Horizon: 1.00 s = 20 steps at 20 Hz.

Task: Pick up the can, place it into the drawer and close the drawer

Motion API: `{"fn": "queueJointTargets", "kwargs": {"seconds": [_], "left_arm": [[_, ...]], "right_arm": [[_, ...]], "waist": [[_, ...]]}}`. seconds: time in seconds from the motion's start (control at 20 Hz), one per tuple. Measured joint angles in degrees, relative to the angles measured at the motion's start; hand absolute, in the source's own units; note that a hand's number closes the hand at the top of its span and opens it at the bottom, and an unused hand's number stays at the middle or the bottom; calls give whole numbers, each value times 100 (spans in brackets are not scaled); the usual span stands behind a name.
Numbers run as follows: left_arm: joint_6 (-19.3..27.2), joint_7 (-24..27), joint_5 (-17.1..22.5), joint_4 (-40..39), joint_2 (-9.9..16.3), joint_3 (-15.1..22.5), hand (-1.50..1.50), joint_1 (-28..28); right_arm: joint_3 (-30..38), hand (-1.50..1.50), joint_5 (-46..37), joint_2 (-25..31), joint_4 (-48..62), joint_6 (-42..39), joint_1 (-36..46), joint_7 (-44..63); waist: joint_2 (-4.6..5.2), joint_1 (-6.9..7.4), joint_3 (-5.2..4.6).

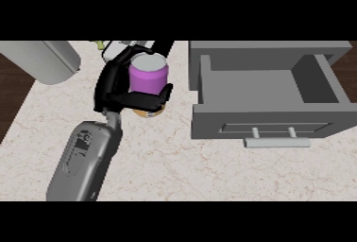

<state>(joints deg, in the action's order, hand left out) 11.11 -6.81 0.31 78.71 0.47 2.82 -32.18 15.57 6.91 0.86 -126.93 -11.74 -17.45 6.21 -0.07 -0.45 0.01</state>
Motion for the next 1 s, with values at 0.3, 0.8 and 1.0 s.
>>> {"fn": "queueJointTargets", "kwargs": {"seconds": [0.3, 0.8, 1.0], "left_arm": [[624, -567, -129, -270, -35, 391, 150, -1040], [1424, -1119, 160, -1442, -45, 714, 150, -2967], [1573, -966, 398, -2174, -46, 716, 150, -3590]], "right_arm": [[48, -150, 57, 47, -118, -14, -47, 101], [121, -150, 59, 132, 134, 31, 298, 141], [12, -150, -34, 71, 226, 50, 219, -61]], "waist": [[4, -34, 1], [19, -79, 4], [28, -116, 3]]}}
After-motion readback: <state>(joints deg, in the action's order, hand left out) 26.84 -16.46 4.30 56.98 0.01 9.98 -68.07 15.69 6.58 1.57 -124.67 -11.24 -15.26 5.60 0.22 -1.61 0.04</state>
